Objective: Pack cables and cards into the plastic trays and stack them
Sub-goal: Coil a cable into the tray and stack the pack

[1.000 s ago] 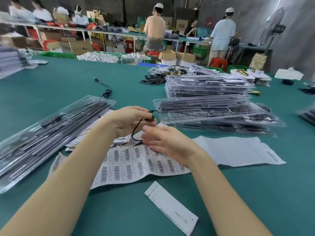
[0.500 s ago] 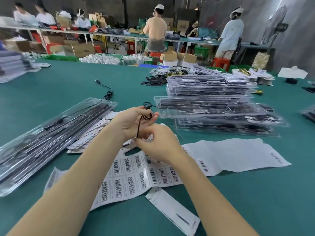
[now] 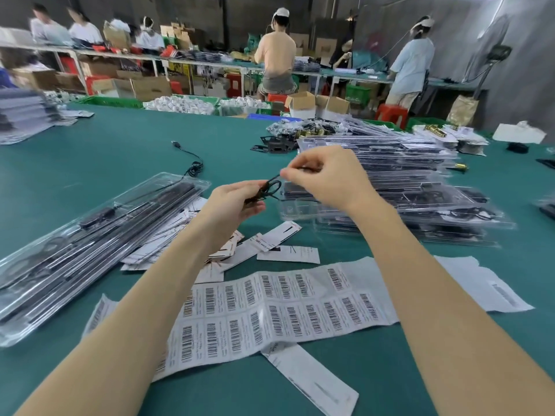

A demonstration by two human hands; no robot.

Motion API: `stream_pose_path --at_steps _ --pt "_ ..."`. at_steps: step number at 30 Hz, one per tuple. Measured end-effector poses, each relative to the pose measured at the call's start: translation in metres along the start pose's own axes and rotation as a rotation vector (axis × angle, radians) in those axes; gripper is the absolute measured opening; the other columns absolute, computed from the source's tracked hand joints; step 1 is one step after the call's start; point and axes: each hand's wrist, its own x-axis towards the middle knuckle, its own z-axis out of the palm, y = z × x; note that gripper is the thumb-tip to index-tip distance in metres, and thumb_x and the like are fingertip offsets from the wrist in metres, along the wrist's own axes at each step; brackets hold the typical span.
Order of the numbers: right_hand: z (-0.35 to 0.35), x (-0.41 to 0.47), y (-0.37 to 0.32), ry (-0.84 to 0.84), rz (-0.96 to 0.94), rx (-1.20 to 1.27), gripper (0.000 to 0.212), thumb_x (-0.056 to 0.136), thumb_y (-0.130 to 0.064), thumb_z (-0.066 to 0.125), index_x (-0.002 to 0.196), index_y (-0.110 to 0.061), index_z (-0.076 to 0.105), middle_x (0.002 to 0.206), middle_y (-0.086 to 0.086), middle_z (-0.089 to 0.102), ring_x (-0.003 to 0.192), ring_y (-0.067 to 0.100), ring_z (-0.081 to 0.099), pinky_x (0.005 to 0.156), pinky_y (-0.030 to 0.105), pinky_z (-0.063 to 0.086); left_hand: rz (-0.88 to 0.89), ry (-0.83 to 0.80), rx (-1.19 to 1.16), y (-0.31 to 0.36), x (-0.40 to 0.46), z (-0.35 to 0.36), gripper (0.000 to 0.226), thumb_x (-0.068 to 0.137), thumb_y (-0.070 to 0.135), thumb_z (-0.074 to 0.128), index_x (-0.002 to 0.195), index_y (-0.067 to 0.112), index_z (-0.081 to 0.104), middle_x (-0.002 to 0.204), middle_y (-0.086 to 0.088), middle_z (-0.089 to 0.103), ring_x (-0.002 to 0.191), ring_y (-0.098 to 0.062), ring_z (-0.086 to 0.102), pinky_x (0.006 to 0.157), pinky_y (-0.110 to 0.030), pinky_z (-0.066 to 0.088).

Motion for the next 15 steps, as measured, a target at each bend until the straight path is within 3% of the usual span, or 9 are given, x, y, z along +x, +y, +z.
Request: stream_pose_path --at_steps 3,5,8,9,12,15 --pt "0.01 0.027 -0.008 0.027 0.03 0.005 0.014 0.083 -0.047 0.075 0.083 -0.034 0.08 0.071 -0.021 0.069 0.071 0.001 0.06 0.068 0.029 0.051 -0.018 -0.021 -0.039 0.0 0.0 -0.002 0.023 0.099 0.028 0.062 0.101 0.009 0.075 0.106 -0.004 0.076 0.082 -0.011 0.07 0.076 -0.017 0.057" --pt "0.023 0.036 -0.01 -0.013 0.083 -0.025 0.019 0.084 -0.048 0.075 0.09 -0.031 0.081 0.086 -0.011 0.076 0.084 0.009 0.068 0.077 0.034 0.057 0.014 -0.017 -0.035 -0.003 0.0 -0.003 0.017 0.097 0.021 0.065 0.097 0.011 0.079 0.098 -0.002 0.076 0.078 -0.005 0.071 0.073 -0.012 0.055" --pt "0.041 0.041 -0.007 -0.144 0.211 -0.079 0.021 0.091 -0.041 0.069 0.101 -0.026 0.081 0.098 -0.002 0.078 0.091 0.015 0.069 0.086 0.037 0.058 -0.021 -0.024 -0.198 -0.006 0.0 -0.002 0.016 0.094 0.012 0.067 0.09 0.008 0.081 0.088 -0.004 0.074 0.075 -0.007 0.071 0.073 -0.018 0.057" --pt "0.043 0.04 -0.005 -0.181 0.262 -0.036 0.02 0.093 -0.033 0.067 0.103 -0.023 0.08 0.097 0.001 0.077 0.085 0.015 0.067 0.081 0.034 0.059 -0.024 -0.011 -0.227 -0.007 0.001 -0.002 0.013 0.094 0.01 0.067 0.097 0.006 0.078 0.088 -0.005 0.072 0.074 -0.009 0.071 0.073 -0.018 0.058" --pt "0.036 0.033 0.0 -0.21 0.446 0.256 0.013 0.096 -0.013 0.063 0.093 -0.016 0.075 0.08 0.006 0.073 0.05 0.009 0.059 0.048 0.02 0.051 -0.023 0.041 -0.359 -0.01 0.003 -0.003 0.027 0.093 0.005 0.067 0.119 0.011 0.063 0.084 -0.006 0.074 0.073 -0.015 0.073 0.07 -0.02 0.059" --pt "0.026 0.025 0.004 -0.16 0.364 0.164 0.012 0.092 -0.013 0.069 0.085 -0.02 0.075 0.066 -0.004 0.069 0.045 0.002 0.06 0.046 0.015 0.049 -0.056 0.015 -0.451 -0.01 0.003 0.0 0.018 0.096 0.004 0.062 0.114 0.006 0.067 0.078 -0.003 0.075 0.074 -0.014 0.073 0.068 -0.018 0.058"
